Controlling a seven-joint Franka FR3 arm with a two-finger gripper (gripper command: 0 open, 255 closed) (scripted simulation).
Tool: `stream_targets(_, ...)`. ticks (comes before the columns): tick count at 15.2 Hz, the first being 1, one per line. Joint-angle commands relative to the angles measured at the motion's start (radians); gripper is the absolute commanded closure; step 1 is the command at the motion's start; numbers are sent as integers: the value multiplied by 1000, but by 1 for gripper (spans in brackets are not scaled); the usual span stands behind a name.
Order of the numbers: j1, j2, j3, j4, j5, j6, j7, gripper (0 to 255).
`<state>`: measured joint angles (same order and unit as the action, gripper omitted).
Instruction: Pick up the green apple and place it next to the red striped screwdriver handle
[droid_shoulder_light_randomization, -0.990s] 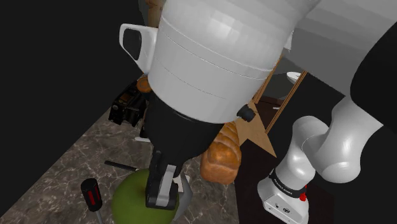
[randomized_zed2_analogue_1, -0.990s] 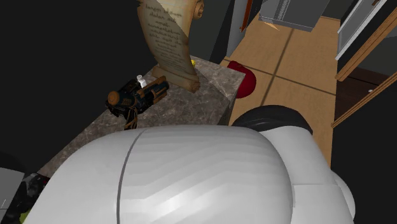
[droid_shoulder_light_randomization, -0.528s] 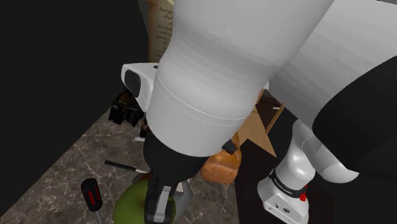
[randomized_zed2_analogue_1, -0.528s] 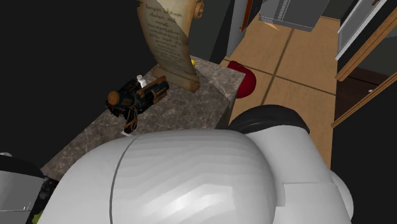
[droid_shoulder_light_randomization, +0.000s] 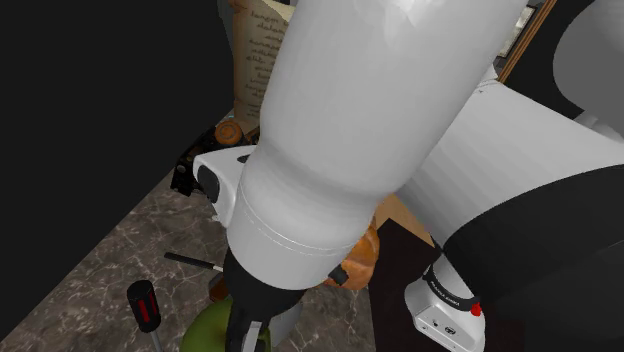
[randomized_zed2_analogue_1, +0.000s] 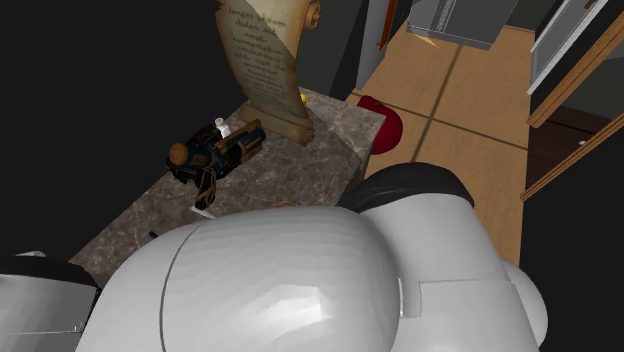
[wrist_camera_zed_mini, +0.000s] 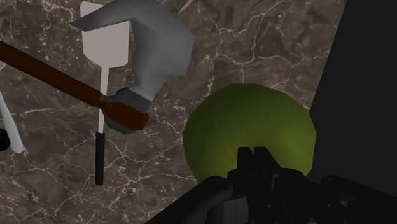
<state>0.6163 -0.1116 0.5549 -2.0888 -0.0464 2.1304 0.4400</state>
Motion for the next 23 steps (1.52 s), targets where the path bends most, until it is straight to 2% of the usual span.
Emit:
stream_targets(1,0,5,1,-21,-4,26,4,255)
stream_targets(15,-2,93,14,-131,-78,207,69,255)
stream_targets(22,-2,93,14,-131,-78,207,69,255)
stream_targets(23,-2,93,14,-131,-78,207,69,0)
